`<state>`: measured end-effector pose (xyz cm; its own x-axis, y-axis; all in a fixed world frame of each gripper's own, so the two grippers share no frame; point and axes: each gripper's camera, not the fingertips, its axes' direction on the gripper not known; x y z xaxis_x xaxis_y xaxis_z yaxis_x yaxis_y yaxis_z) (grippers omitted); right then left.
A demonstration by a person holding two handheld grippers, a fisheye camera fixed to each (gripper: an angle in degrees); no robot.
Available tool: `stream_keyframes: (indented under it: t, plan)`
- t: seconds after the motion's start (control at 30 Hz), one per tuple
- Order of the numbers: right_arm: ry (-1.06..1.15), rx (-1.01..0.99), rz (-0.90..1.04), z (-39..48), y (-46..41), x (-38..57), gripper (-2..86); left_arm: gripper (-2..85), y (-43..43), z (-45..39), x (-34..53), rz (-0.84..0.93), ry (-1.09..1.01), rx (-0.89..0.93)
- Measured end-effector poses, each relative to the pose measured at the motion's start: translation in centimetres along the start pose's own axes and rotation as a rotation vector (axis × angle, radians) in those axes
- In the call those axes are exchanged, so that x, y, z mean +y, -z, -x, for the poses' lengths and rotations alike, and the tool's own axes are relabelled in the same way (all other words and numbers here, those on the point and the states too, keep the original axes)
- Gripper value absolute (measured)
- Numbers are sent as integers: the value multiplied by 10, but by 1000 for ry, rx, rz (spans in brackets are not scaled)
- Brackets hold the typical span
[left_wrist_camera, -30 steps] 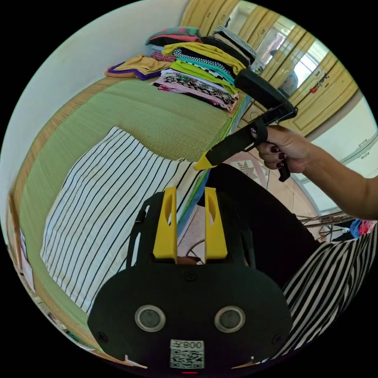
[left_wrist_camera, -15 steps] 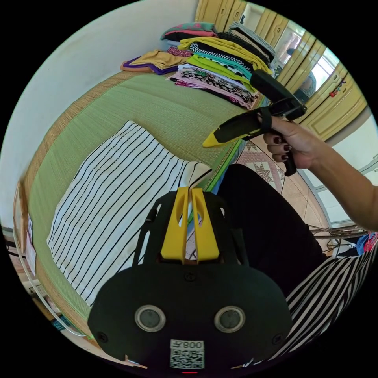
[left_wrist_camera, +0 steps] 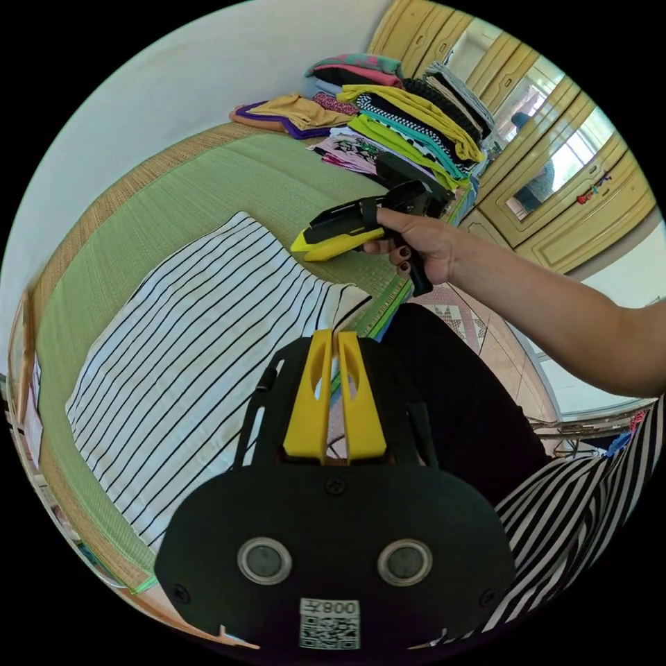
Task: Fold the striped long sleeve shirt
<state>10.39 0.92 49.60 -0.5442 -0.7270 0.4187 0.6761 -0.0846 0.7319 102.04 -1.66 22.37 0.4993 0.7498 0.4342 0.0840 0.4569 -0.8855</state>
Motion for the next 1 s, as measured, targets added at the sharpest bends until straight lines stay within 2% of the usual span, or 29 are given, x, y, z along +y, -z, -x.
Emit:
stream_keyframes:
  t: [0.43, 1.0]
  plan:
    - [-20, -15, 7, 4, -6, -33, 112, 12, 74, 82, 10, -141, 289, 193]
    - [8, -23, 44, 17, -21, -89, 101, 11, 93, 76, -14, -106, 210, 204]
